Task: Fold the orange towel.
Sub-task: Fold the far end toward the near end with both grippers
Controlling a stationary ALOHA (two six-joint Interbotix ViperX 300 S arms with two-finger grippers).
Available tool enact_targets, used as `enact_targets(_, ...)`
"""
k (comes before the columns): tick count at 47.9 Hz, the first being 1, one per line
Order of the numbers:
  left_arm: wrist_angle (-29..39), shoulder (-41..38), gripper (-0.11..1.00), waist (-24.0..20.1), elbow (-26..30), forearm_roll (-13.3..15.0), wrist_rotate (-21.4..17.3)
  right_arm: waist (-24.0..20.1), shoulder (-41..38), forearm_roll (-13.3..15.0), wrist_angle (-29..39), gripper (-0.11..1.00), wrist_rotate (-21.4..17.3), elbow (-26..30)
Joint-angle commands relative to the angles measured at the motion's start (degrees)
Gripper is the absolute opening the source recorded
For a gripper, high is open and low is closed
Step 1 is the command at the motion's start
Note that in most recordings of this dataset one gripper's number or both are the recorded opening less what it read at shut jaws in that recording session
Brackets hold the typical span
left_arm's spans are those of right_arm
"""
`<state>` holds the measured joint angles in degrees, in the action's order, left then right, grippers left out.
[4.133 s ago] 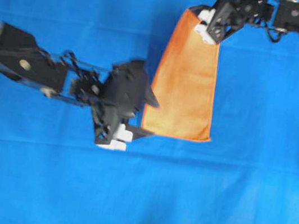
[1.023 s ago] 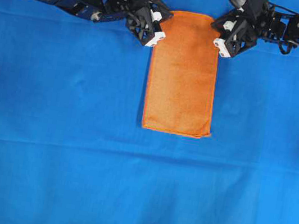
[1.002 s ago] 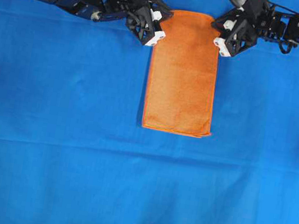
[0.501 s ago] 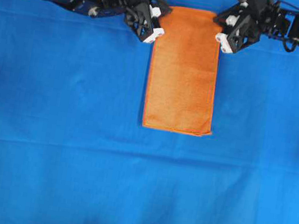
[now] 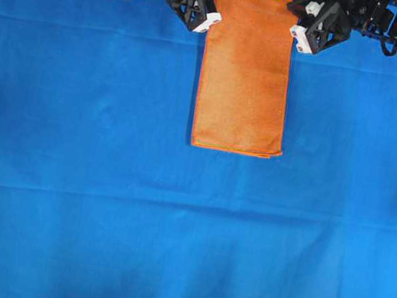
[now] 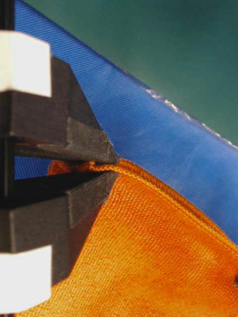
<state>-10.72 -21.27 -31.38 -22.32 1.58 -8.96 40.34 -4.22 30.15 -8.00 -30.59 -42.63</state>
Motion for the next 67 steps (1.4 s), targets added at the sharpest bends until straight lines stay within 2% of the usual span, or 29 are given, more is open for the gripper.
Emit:
enact_targets(1, 0.1, 2.6, 0.04, -0.2, 1.1, -0.1, -0.1, 0.3, 2.1, -0.2, 0.4, 0.03, -0.2, 0.6)
enact_targets(11, 0.1, 5.5, 0.04, 2.1, -0.9, -0.1, -1.0, -1.0, 5.8, -0.4, 3.0, 0.03, -0.7, -1.0)
enact_targets(21, 0.1, 10.6, 0.04, 6.2, -5.2, -0.1, -2.4, -4.5, 11.1, -1.4, 5.2, 0.03, -0.7, -3.6)
enact_targets(28, 0.1, 14.5, 0.04, 9.9, -9.7, -0.1, -2.3, -8.4, 14.2, -2.7, 5.7, 0.03, -0.7, -6.8)
enact_targets(41, 0.1, 17.3, 0.04, 17.6, -16.2, -0.1, -0.9, -18.6, 17.2, -6.9, 8.4, 0.03, -1.1, -11.3)
enact_targets(54, -2.4, 13.5, 0.04, 23.6, -17.6, -0.1, 0.6, -25.2, 15.6, -7.7, 10.3, 0.03, -2.8, -12.2)
enact_targets(67, -6.1, 7.3, 0.04, 25.7, -17.1, -0.1, 1.0, -28.5, 9.5, -9.0, 8.0, 0.03, -4.6, -12.9)
